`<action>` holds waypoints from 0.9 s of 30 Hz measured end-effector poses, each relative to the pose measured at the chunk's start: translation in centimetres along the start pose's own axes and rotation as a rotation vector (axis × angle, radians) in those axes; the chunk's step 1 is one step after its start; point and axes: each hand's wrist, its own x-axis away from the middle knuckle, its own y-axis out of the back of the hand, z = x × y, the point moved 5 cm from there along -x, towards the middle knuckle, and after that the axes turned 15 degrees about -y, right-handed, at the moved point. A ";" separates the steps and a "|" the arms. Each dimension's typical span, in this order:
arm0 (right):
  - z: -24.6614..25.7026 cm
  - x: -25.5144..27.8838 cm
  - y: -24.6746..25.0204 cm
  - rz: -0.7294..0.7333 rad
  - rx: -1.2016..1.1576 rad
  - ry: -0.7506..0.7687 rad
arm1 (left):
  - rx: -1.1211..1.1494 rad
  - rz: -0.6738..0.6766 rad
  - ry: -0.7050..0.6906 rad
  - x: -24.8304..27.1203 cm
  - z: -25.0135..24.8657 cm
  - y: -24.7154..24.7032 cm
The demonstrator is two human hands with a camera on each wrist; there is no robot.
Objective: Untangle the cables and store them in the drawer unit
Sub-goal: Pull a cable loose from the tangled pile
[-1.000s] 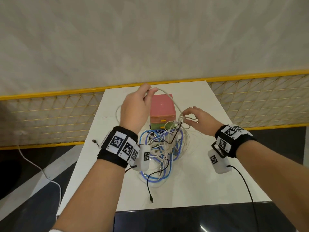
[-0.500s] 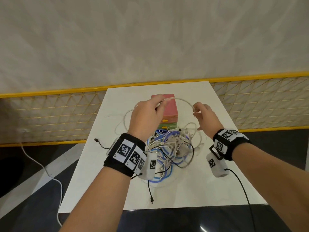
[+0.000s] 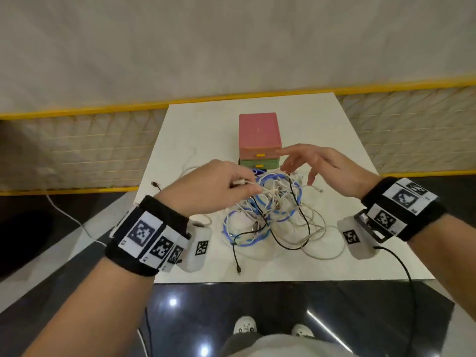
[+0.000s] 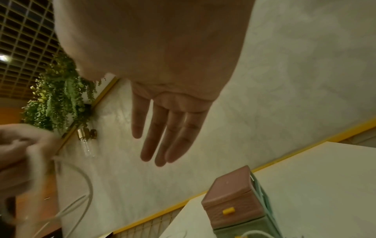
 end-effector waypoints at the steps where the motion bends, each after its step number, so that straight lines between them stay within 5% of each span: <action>1: 0.0 -0.2 -0.4 -0.012 0.007 -0.006 | 0.047 0.101 0.012 0.5 -0.4 -1.4; 4: 0.4 -0.8 -2.6 -0.019 0.017 0.001 | 0.198 0.240 0.026 1.5 -1.7 -3.9; 8: 2.2 -0.7 -7.5 0.158 0.067 0.037 | 0.372 -0.163 -0.047 1.1 -2.3 -2.0; 12: 3.8 0.2 -12.5 0.390 -0.249 0.032 | 0.429 -0.455 0.012 0.7 -2.1 -0.5; 18: -0.2 1.9 -17.0 0.198 -0.213 -0.005 | 0.519 -0.852 0.090 1.9 0.3 2.3; 21: -4.1 2.8 -18.1 0.242 -0.069 -0.063 | 0.572 -0.994 0.110 3.2 0.8 3.2; 27: -8.5 5.8 -21.7 0.663 0.332 -0.117 | 0.591 -1.105 0.071 4.6 1.0 4.8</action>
